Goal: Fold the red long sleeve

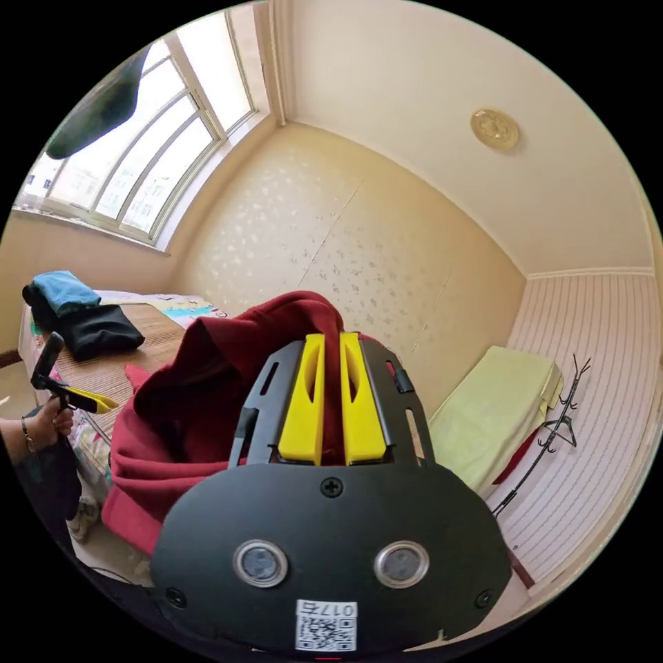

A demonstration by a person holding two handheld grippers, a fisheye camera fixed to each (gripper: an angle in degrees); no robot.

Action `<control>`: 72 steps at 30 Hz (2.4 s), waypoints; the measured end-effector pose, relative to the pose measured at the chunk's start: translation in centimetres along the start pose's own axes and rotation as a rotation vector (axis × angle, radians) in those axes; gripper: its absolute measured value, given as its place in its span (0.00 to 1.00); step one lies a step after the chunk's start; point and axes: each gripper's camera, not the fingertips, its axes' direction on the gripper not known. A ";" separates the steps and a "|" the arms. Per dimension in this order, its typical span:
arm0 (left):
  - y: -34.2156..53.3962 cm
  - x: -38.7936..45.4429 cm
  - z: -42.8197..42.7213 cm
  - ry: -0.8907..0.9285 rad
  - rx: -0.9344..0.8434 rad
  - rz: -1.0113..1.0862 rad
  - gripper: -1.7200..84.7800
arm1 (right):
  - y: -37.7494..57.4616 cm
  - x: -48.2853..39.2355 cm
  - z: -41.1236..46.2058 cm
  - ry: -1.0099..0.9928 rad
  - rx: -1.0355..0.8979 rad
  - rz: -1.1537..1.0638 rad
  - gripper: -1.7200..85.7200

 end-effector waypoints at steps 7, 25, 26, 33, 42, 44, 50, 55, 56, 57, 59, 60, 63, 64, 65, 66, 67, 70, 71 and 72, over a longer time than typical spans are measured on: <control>-0.7 13.0 -1.4 -0.001 -0.035 0.166 0.08 | -2.1 4.2 -2.0 -0.331 0.009 0.237 0.06; -38.7 15.1 -5.8 -0.622 -0.021 0.187 0.10 | -10.3 9.7 32.3 -0.297 -0.366 0.262 0.12; -40.5 10.1 -4.9 -0.679 -0.095 0.042 0.11 | -9.8 8.9 34.7 -0.278 -0.459 0.257 0.12; -29.6 -2.9 -0.2 -0.679 -0.242 -0.178 0.12 | 7.2 -3.9 40.6 -0.589 -0.703 0.251 0.14; -8.4 -11.5 14.1 -0.573 -0.465 -0.266 0.11 | 26.6 -11.3 40.0 -0.483 -0.919 0.187 0.06; -4.7 -8.5 15.2 -0.793 -0.290 -0.153 0.09 | 26.8 -10.7 40.3 -0.498 -0.936 0.193 0.05; -2.2 -7.4 17.0 -0.935 -0.255 -0.044 0.08 | 27.5 -6.0 36.1 -0.525 -0.947 0.306 0.11; -1.8 -10.6 14.1 -0.722 -0.199 -0.144 0.08 | 31.5 -1.0 21.6 -0.208 -0.729 0.346 0.15; -1.7 -11.0 13.8 -0.701 -0.195 -0.153 0.08 | 32.3 -0.9 21.0 -0.214 -0.731 0.311 0.14; -1.6 -11.1 13.7 -0.695 -0.193 -0.155 0.08 | 33.9 -1.0 21.1 -0.279 -0.800 0.217 0.14; -1.5 -11.3 13.6 -0.695 -0.192 -0.148 0.08 | 34.3 0.6 20.9 -0.345 -0.826 0.186 0.11; -1.5 -11.3 13.6 -0.700 -0.193 -0.146 0.08 | 33.2 2.8 20.9 -0.355 -0.839 0.221 0.07; -1.3 -11.7 13.3 -0.696 -0.191 -0.147 0.08 | 29.6 10.7 19.6 -0.349 -0.664 0.465 0.06; -1.3 -12.0 13.0 -0.683 -0.187 -0.154 0.08 | 27.9 14.0 19.3 -0.311 -0.572 0.581 0.06; -1.2 -12.3 12.6 -0.664 -0.180 -0.161 0.08 | 27.0 15.4 19.2 -0.286 -0.526 0.636 0.06; -1.1 -12.5 12.5 -0.654 -0.177 -0.166 0.08 | 25.0 17.8 19.1 -0.256 -0.423 0.738 0.06; -1.0 -12.8 12.1 -0.632 -0.169 -0.176 0.08 | 22.6 19.4 19.4 -0.265 -0.311 0.819 0.06; -0.8 -13.0 11.9 -0.631 -0.167 -0.175 0.08 | 14.2 18.2 21.2 -0.375 -0.049 0.864 0.06; -0.8 -12.8 12.0 -0.647 -0.173 -0.161 0.07 | 12.2 17.2 21.7 -0.418 -0.005 0.834 0.07; -0.8 -12.8 12.0 -0.653 -0.175 -0.157 0.07 | 7.9 14.6 23.1 -0.526 0.045 0.763 0.07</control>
